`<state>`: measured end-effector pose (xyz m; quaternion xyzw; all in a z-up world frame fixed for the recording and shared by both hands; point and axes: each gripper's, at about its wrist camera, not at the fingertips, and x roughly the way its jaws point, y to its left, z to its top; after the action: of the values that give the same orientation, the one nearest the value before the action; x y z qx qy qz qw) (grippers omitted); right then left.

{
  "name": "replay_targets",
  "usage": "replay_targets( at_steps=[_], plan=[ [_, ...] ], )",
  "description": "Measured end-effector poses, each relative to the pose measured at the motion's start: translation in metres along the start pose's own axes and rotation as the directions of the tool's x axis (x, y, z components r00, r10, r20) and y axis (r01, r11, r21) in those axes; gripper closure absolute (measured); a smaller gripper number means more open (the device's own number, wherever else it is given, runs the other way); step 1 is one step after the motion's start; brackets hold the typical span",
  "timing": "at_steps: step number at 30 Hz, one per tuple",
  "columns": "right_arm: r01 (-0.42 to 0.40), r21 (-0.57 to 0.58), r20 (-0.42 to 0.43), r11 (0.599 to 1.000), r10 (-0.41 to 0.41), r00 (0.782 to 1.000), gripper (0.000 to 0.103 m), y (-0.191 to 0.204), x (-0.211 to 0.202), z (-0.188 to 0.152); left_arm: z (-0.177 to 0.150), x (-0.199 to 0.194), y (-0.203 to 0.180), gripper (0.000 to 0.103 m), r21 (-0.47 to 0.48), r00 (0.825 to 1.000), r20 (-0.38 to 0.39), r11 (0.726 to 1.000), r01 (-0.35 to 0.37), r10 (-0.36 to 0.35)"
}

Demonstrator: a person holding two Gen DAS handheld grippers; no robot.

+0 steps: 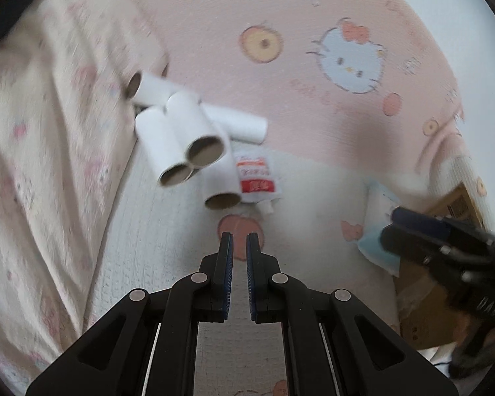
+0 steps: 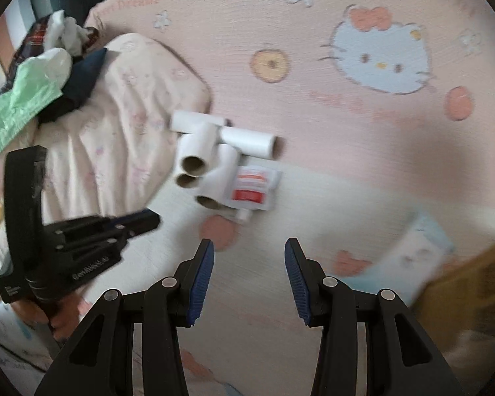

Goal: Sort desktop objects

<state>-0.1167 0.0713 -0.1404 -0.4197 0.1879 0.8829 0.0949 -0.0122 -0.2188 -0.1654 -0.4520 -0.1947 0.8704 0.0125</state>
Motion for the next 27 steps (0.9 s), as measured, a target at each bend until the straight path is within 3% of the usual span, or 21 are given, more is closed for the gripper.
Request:
replay_targets(
  at_steps=[3, 5, 7, 9, 13, 20, 27],
  plan=[
    [-0.006, -0.044, 0.034, 0.999, 0.008, 0.999, 0.062, 0.009, 0.016, -0.002, 0.002, 0.008, 0.008, 0.094, -0.037, 1.0, -0.013, 0.999, 0.028, -0.028],
    [-0.015, -0.09, 0.06, 0.996, 0.02, 0.998, 0.062, 0.013, 0.024, -0.002, 0.004, 0.015, 0.01, 0.088, -0.053, 0.999, -0.023, 0.998, 0.039, -0.04],
    [0.005, -0.132, 0.081, 0.991, 0.006, 0.997, 0.062, 0.018, 0.032, -0.002, 0.006, 0.022, 0.012, 0.074, -0.077, 0.998, -0.028, 0.996, 0.047, -0.049],
    [-0.006, -0.154, 0.071, 0.988, 0.018, 0.997, 0.062, 0.021, 0.043, -0.001, 0.009, 0.024, 0.017, 0.073, -0.133, 0.998, -0.017, 0.99, 0.054, -0.057],
    [-0.052, -0.146, 0.067, 0.988, 0.062, 0.996, 0.062, 0.02, 0.057, 0.006, 0.021, 0.027, 0.023, 0.06, -0.225, 0.994, 0.031, 0.968, 0.112, -0.108],
    [-0.085, -0.116, 0.146, 0.99, 0.101, 0.984, 0.062, 0.006, 0.082, 0.021, 0.034, 0.055, 0.037, 0.056, -0.298, 0.987, -0.003, 0.942, 0.152, -0.161],
    [-0.142, -0.03, 0.149, 0.989, 0.145, 0.978, 0.062, -0.009, 0.105, 0.026, 0.037, 0.076, 0.061, 0.056, -0.429, 0.974, -0.01, 0.881, 0.202, -0.228]
  ],
)
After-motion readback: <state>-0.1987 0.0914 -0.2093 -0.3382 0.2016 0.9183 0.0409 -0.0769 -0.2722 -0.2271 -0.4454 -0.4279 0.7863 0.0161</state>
